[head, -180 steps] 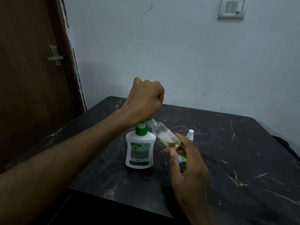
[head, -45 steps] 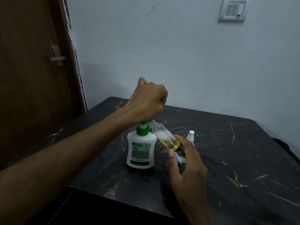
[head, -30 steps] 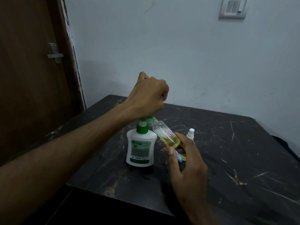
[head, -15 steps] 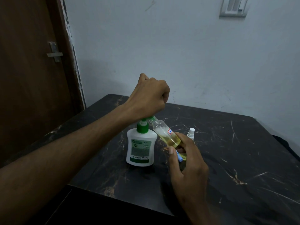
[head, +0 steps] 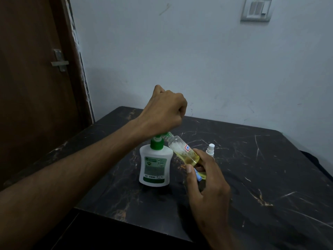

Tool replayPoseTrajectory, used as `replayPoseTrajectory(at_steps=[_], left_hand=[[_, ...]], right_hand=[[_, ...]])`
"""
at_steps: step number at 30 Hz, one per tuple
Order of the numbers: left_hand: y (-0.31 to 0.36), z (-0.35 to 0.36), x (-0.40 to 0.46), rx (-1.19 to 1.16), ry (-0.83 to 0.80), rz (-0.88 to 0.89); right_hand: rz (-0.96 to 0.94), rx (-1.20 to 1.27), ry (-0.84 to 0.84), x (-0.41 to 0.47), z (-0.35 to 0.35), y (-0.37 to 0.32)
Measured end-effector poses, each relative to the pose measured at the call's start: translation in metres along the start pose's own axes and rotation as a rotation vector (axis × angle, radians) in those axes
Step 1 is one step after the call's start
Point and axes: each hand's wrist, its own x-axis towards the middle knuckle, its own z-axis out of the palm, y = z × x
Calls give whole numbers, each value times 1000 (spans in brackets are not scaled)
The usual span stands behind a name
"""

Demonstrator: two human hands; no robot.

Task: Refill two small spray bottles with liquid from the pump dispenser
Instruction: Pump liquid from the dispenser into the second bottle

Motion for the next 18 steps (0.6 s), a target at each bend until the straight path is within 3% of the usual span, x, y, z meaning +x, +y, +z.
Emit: replayPoseTrajectory(at_steps=[18], left_hand=[[-4, -6, 3, 1, 25, 38]], right_hand=[[-3, -9, -10, 0, -1, -1]])
